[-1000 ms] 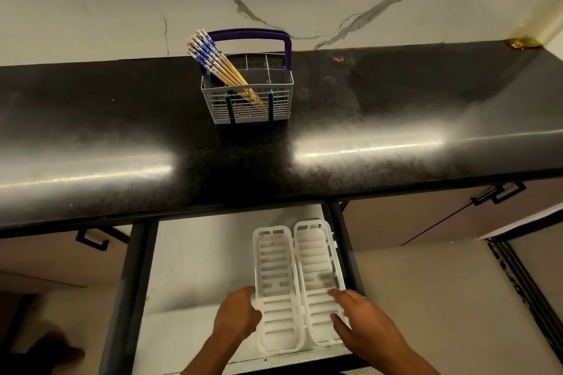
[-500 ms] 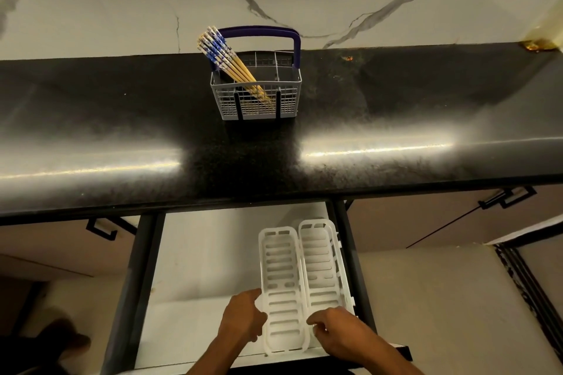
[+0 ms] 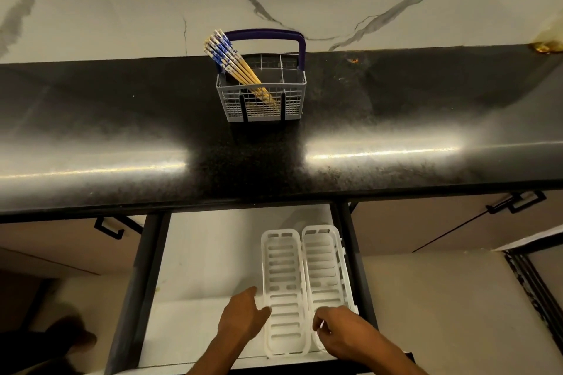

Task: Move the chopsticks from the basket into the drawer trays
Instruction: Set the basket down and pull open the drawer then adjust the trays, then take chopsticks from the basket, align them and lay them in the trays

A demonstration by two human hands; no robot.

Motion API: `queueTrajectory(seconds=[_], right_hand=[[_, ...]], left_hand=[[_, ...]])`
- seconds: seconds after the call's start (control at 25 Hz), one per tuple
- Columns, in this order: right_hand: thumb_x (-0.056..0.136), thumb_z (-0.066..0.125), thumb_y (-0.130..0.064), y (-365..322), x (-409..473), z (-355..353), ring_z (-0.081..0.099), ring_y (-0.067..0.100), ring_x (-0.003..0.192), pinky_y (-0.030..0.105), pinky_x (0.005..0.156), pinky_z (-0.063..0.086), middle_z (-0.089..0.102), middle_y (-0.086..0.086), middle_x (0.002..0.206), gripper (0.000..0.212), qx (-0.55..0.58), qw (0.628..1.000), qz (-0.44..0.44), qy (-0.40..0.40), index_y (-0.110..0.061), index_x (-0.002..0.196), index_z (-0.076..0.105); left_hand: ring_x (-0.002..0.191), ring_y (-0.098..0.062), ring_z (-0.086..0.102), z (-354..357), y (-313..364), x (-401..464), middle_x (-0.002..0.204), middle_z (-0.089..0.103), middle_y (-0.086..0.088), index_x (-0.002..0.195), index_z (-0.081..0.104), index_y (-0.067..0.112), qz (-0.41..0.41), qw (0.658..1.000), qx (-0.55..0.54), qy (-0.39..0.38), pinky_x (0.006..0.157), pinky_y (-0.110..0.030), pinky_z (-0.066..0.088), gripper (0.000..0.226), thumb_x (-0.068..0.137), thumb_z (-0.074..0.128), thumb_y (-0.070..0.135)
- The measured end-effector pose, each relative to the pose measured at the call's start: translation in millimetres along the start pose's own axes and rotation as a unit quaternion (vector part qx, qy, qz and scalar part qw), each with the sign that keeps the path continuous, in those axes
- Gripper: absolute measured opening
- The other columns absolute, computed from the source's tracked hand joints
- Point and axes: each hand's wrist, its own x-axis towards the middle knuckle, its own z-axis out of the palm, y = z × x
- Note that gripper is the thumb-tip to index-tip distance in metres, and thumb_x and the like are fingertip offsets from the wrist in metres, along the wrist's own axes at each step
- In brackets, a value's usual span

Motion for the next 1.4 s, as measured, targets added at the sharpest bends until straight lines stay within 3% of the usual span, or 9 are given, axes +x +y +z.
queueTrajectory(seconds=[0.08, 0.24, 0.44, 0.56, 0.68, 0.84, 1.04, 1.28, 1.4], right_hand=[[0.093, 0.047, -0.033, -12, 0, -17, 0.065, 0.008, 0.091, 0.025, 0.079, 0.054, 0.068, -0.009, 0.112, 0.025, 0.001, 0.997, -0.031, 0.064, -0.032, 0.111, 0.065], [0.098, 0.052, -0.032, -54, 10, -83, 0.063, 0.0, 0.088, 0.019, 0.074, 0.054, 0.068, -0.011, 0.108, 0.022, 0.04, 0.973, -0.131, 0.183, -0.03, 0.117, 0.061], [0.095, 0.059, -0.026, -133, 36, -181, 0.065, 0.003, 0.077, 0.017, 0.069, 0.053, 0.071, -0.008, 0.091, 0.018, 0.064, 0.892, -0.262, 0.362, -0.028, 0.113, 0.064], [0.094, 0.061, -0.022, -188, 53, -232, 0.065, 0.006, 0.075, 0.013, 0.065, 0.052, 0.071, -0.008, 0.088, 0.018, 0.077, 0.855, -0.288, 0.425, -0.025, 0.111, 0.066], [0.096, 0.06, -0.025, -233, 74, -275, 0.064, 0.005, 0.077, 0.017, 0.066, 0.051, 0.069, -0.008, 0.09, 0.018, 0.073, 0.874, -0.258, 0.406, -0.023, 0.113, 0.065], [0.097, 0.059, -0.027, -254, 93, -309, 0.063, 0.001, 0.079, 0.013, 0.064, 0.047, 0.067, -0.012, 0.095, 0.021, 0.038, 0.886, -0.226, 0.403, -0.026, 0.117, 0.064], [0.097, 0.059, -0.023, -269, 121, -322, 0.063, 0.001, 0.075, 0.014, 0.061, 0.046, 0.069, -0.009, 0.093, 0.021, 0.029, 0.884, -0.209, 0.417, -0.022, 0.117, 0.065], [0.096, 0.059, -0.021, -290, 152, -327, 0.063, 0.004, 0.071, 0.018, 0.058, 0.048, 0.069, -0.005, 0.091, 0.019, 0.043, 0.876, -0.213, 0.43, -0.021, 0.114, 0.066], [0.096, 0.059, -0.021, -289, 156, -326, 0.062, 0.004, 0.068, 0.017, 0.056, 0.045, 0.068, -0.007, 0.087, 0.018, 0.046, 0.876, -0.22, 0.426, -0.021, 0.112, 0.066]], left_hand=[[0.121, -0.019, 0.06, -19, 13, -3, 0.133, 0.064, -0.001, 0.149, 0.04, 0.02, 0.035, 0.995, 0.035, 0.088, 0.098, -0.032, 0.048, 0.063, 0.094, 0.054, 0.047], [0.117, -0.02, 0.062, -90, 58, -11, 0.133, 0.062, -0.003, 0.144, 0.044, 0.021, 0.153, 0.962, -0.083, 0.209, 0.097, -0.038, 0.052, 0.055, 0.096, 0.056, 0.044], [0.08, 0.002, 0.064, -212, 124, 7, 0.087, 0.07, 0.014, 0.124, 0.066, 0.016, 0.287, 0.874, -0.175, 0.35, 0.081, -0.009, 0.05, 0.035, 0.093, 0.065, 0.032], [0.09, -0.01, 0.07, -280, 158, 34, 0.096, 0.076, 0.005, 0.116, 0.072, 0.018, 0.295, 0.866, -0.215, 0.343, 0.089, -0.03, 0.057, 0.028, 0.093, 0.063, 0.031], [0.091, -0.015, 0.071, -333, 178, 67, 0.091, 0.076, 0.002, 0.11, 0.074, 0.018, 0.276, 0.865, -0.264, 0.326, 0.09, -0.042, 0.059, 0.021, 0.093, 0.064, 0.026], [0.094, -0.018, 0.07, -370, 196, 106, 0.097, 0.075, 0.0, 0.102, 0.074, 0.023, 0.217, 0.87, -0.323, 0.303, 0.089, -0.043, 0.058, 0.015, 0.089, 0.069, 0.028], [0.065, -0.007, 0.062, -371, 224, 128, 0.076, 0.071, 0.004, 0.08, 0.072, 0.023, 0.201, 0.881, -0.305, 0.301, 0.053, -0.024, 0.042, 0.02, 0.088, 0.069, 0.041], [0.073, -0.022, 0.074, -373, 232, 147, 0.074, 0.075, -0.005, 0.072, 0.072, 0.014, 0.19, 0.852, -0.372, 0.317, 0.07, -0.04, 0.063, 0.026, 0.088, 0.071, 0.036], [0.065, -0.013, 0.074, -376, 228, 149, 0.075, 0.077, -0.002, 0.073, 0.073, 0.019, 0.2, 0.846, -0.381, 0.314, 0.065, -0.033, 0.063, 0.022, 0.09, 0.069, 0.03]])
